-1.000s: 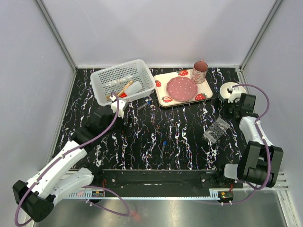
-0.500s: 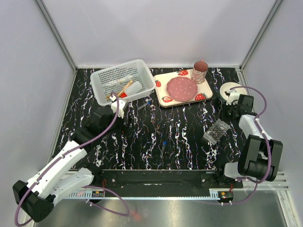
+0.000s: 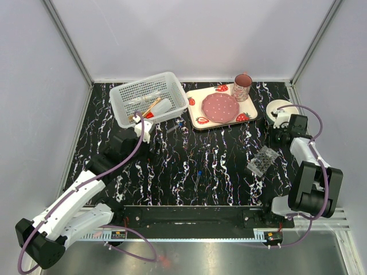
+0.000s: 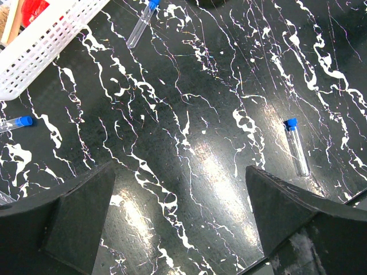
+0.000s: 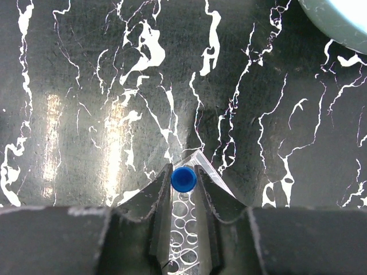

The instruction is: Organize the chemistry lab equipment

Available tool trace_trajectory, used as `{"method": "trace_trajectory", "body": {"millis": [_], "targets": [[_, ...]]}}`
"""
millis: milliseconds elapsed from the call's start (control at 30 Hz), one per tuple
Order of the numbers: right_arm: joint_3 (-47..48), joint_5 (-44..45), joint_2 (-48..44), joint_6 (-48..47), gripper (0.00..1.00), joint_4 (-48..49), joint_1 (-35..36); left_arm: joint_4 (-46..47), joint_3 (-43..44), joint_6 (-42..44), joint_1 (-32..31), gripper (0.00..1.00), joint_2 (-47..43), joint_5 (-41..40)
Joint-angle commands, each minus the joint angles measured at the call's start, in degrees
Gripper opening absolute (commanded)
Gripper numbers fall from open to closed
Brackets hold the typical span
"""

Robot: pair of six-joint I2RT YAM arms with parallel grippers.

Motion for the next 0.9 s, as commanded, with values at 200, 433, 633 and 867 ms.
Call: {"method": "trace_trajectory", "body": {"millis": [200,433,633,867], "targets": [[0.9,-2.3,-4.2,-3.1,0.27,-2.6,-1.5,1.4,-0.1,0.7,0.1,0.99,0.1,1.4],[0.9,-3.4,-5.7,-3.8,0.29,-3.0,-2.2,1.4,-0.1,0.7,0.1,0.99,0.0,1.7],[1.0,-5.2,-8.6,-4.4,0.45,-3.8,-2.7,1.4,-0.3,0.7,0.1,0.99,-0.1,1.9],[3.6,-7.8,-8.9,-4.8,0.48,-5.2,-2.6,1.5,-0.2,0.7,0.1,0.99,0.3,2.5]]}}
